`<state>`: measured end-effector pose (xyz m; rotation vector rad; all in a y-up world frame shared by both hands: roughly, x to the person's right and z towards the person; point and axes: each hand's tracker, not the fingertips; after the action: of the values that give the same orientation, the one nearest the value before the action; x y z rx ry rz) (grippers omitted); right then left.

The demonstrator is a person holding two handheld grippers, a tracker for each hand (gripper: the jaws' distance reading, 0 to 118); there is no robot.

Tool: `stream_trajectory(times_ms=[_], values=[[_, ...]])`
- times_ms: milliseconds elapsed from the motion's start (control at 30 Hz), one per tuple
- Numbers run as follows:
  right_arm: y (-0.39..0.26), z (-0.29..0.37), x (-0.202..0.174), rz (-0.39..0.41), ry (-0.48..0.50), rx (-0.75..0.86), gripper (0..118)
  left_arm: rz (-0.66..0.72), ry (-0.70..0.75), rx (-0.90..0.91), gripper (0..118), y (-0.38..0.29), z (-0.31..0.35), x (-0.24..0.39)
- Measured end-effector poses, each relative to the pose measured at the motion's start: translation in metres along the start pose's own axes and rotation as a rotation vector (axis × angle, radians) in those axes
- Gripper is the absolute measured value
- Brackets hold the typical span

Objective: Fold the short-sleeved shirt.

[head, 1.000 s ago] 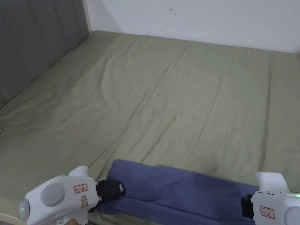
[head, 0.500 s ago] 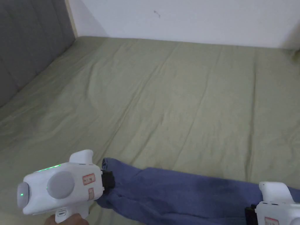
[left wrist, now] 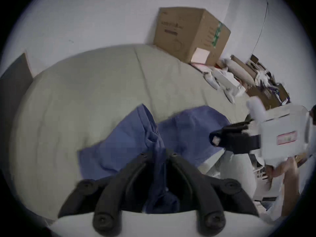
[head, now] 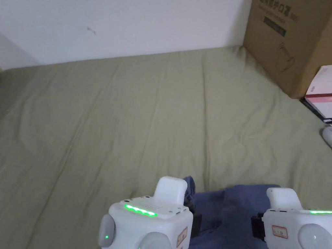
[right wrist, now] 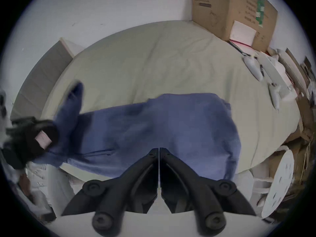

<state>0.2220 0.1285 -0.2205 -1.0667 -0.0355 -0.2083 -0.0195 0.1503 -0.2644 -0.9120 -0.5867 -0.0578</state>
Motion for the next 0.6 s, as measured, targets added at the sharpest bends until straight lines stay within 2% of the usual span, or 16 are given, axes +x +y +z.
stream_trajectory(times_ms=[33,67,100,233,267,300,333,367,433,500,600], values=[[-0.002,0.001,0.009,-0.033,-0.009,-0.001,1,0.022,-0.002,-0.049,58,-0.003,-0.014,0.000],[-0.005,0.003,0.019,-0.071,-0.013,0.000,1,0.078,-0.012,-0.092,93,-0.007,-0.026,-0.001],[-0.007,0.004,0.025,-0.096,-0.011,0.005,1,0.109,-0.041,-0.108,105,-0.011,-0.032,-0.004],[-0.020,0.010,0.049,-0.151,-0.014,0.014,1,0.257,-0.121,-0.131,102,-0.010,-0.021,-0.024],[-0.022,0.008,0.053,-0.161,-0.029,0.005,1,0.279,-0.124,-0.100,89,-0.008,-0.011,-0.030],[-0.024,0.006,0.055,-0.172,-0.042,-0.001,1,0.300,-0.127,-0.073,63,-0.007,-0.002,-0.036],[-0.027,0.005,0.058,-0.184,-0.047,-0.006,1,0.316,-0.124,0.000,31,-0.008,0.015,-0.043],[-0.028,0.004,0.059,-0.190,-0.043,-0.007,1,0.320,-0.111,0.065,8,-0.008,0.027,-0.050],[-0.030,0.006,0.058,-0.195,-0.034,-0.004,1,0.335,-0.022,0.084,8,-0.010,0.036,-0.062],[-0.028,0.006,0.054,-0.184,-0.033,0.002,1,0.353,0.038,0.019,8,-0.016,0.029,-0.077],[-0.025,0.008,0.045,-0.153,-0.030,0.031,1,0.453,-0.005,-0.055,8,-0.030,0.007,-0.089]])
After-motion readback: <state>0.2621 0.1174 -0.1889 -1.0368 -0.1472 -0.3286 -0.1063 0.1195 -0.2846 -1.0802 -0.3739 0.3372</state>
